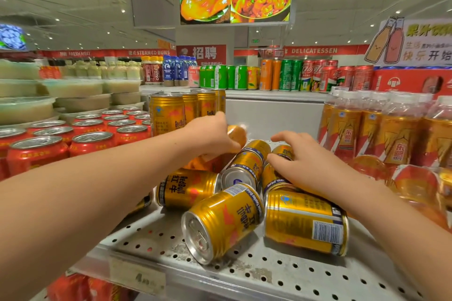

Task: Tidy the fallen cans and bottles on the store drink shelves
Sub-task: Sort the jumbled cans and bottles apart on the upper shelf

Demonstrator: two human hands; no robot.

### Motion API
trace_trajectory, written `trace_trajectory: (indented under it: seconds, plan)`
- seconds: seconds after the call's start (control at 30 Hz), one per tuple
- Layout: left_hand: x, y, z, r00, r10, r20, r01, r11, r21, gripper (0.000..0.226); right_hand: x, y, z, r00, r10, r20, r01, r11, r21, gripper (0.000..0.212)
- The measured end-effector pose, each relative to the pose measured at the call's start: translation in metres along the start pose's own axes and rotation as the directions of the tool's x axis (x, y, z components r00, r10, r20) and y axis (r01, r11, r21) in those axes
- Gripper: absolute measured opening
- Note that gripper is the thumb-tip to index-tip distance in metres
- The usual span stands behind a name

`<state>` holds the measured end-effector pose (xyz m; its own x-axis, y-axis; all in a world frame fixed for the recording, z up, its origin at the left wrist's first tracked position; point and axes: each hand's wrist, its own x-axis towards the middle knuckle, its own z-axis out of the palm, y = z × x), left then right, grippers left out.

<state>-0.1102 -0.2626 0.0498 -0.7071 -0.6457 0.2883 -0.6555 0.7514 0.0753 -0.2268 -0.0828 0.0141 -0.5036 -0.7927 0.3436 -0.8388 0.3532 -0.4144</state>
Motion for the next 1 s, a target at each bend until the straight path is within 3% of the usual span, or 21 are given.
trace_trajectory:
  seconds: [0.1, 0.17, 0.33, 0.67, 0.83, 1.0]
  plan:
    - [-0.006, 0.004, -0.006, 0.97, 0.115, -0.213, -0.13, 0.99, -0.057, 0.052, 0.004, 0.002, 0.002, 1.0, -0.01, -0.005, 0.01, 1.0, -0.008, 0.048]
    - [-0.011, 0.005, -0.013, 0.951, 0.139, -0.276, -0.176, 0.978, -0.114, 0.05, 0.007, 0.004, 0.003, 1.0, 0.009, 0.011, -0.009, 1.0, -0.026, 0.049]
    - [-0.028, 0.001, -0.028, 0.945, 0.114, -0.307, -0.184, 0.96, -0.211, 0.048, 0.01, 0.004, 0.005, 0.997, 0.012, 0.075, -0.008, 0.999, -0.053, 0.041]
    - [-0.053, -0.006, -0.04, 0.944, 0.038, -0.326, -0.149, 0.935, -0.321, 0.052, 0.021, -0.02, 0.009, 0.97, -0.146, 0.196, 0.142, 0.989, 0.033, 0.043]
    - [-0.06, -0.006, -0.043, 0.943, 0.071, -0.324, -0.187, 0.921, -0.343, 0.056, 0.016, -0.024, 0.004, 0.977, -0.204, 0.058, 0.197, 0.975, 0.107, 0.029]
    - [-0.067, 0.008, -0.046, 0.932, 0.098, -0.349, -0.236, 0.894, -0.381, 0.06, -0.001, -0.003, -0.028, 0.99, -0.116, -0.073, 0.123, 0.988, 0.09, 0.03]
